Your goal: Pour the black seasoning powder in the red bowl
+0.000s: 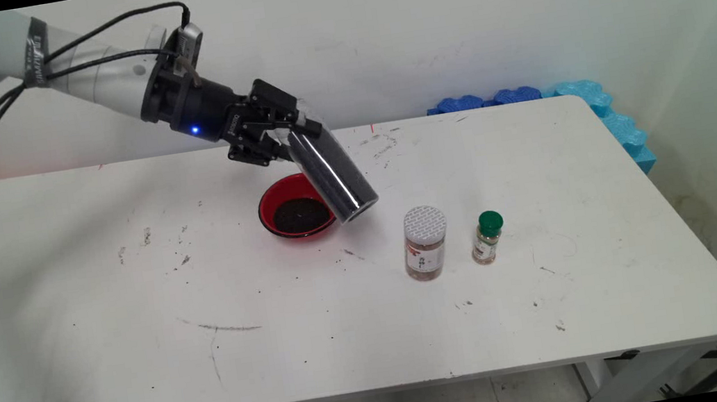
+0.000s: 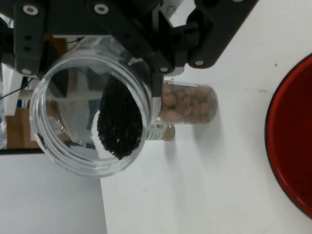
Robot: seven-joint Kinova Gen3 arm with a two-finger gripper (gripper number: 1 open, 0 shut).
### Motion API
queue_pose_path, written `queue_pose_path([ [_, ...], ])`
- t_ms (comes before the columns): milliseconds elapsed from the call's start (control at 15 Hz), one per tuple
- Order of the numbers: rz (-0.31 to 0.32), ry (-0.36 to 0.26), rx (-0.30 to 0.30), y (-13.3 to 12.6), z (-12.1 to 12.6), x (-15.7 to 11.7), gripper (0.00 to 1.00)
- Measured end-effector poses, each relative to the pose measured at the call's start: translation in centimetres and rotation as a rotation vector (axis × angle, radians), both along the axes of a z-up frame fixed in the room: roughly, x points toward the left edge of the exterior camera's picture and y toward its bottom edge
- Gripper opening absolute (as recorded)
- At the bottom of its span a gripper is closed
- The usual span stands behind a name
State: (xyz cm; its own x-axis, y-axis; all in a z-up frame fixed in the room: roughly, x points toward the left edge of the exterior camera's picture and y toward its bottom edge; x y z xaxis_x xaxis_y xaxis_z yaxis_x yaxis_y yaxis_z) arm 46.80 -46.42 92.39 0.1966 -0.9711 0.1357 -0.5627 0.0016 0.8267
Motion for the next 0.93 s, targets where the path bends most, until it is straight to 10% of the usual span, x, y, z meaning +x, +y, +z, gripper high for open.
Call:
queue_pose_path([
  [933, -0.256, -0.174, -0.404, 2.5, 4.3, -0.9, 0.00],
])
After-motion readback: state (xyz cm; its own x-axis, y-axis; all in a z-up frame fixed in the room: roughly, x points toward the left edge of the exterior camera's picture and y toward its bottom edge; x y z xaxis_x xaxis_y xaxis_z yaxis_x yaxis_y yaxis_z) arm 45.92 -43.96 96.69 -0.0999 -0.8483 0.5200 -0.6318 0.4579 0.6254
